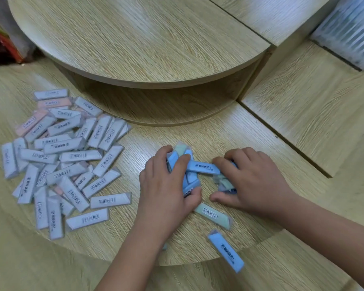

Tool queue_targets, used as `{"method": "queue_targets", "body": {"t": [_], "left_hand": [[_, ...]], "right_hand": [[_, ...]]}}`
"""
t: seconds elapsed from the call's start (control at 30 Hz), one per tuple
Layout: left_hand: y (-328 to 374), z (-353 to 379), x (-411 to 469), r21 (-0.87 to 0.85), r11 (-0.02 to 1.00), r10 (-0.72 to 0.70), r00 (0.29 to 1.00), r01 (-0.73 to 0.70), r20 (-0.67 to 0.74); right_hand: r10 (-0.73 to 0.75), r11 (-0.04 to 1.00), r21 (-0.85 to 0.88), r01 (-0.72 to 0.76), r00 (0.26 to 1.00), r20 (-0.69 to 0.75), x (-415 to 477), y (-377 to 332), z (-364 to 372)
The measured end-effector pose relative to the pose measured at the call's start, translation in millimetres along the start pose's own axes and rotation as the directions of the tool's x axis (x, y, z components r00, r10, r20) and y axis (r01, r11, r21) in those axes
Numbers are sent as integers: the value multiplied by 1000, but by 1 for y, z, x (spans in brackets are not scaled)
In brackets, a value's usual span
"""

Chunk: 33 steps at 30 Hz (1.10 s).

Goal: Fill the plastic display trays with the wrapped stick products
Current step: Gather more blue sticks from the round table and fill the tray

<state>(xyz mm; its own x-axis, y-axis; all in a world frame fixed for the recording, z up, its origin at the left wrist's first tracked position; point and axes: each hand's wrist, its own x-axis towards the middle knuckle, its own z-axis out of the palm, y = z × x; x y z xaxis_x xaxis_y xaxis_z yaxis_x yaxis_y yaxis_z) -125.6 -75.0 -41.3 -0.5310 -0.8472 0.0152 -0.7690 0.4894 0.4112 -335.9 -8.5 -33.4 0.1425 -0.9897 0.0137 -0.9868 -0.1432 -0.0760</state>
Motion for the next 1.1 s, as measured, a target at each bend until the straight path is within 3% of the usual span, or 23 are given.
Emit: {"method": "queue_targets", "body": {"t": [0.3, 0.57, 0.77, 0.9, 1.1], "left_hand": [[-6, 2, 3, -94, 996, -18, 994, 8, -111], [-6, -4, 8, -166, 985, -66, 993, 50, -97], [-8, -14, 6, -219, 974, -80, 994, 63, -73], [-15, -30, -1, -259, 962, -129, 981, 88, -145], [-21, -42, -38, -241, 955, -205, 972, 172, -118]], "right_hand": [[23, 996, 90, -21, 1000, -20, -5, -10, -9], [210, 961, 177, -214, 977, 43, -21, -3, -26], [343, 911, 230, -341, 939, 32, -37, -20, -27], [414, 884, 205, -419, 907, 71, -40, -35, -23], [584, 749, 282, -599, 799, 145, -52, -38, -29]]}}
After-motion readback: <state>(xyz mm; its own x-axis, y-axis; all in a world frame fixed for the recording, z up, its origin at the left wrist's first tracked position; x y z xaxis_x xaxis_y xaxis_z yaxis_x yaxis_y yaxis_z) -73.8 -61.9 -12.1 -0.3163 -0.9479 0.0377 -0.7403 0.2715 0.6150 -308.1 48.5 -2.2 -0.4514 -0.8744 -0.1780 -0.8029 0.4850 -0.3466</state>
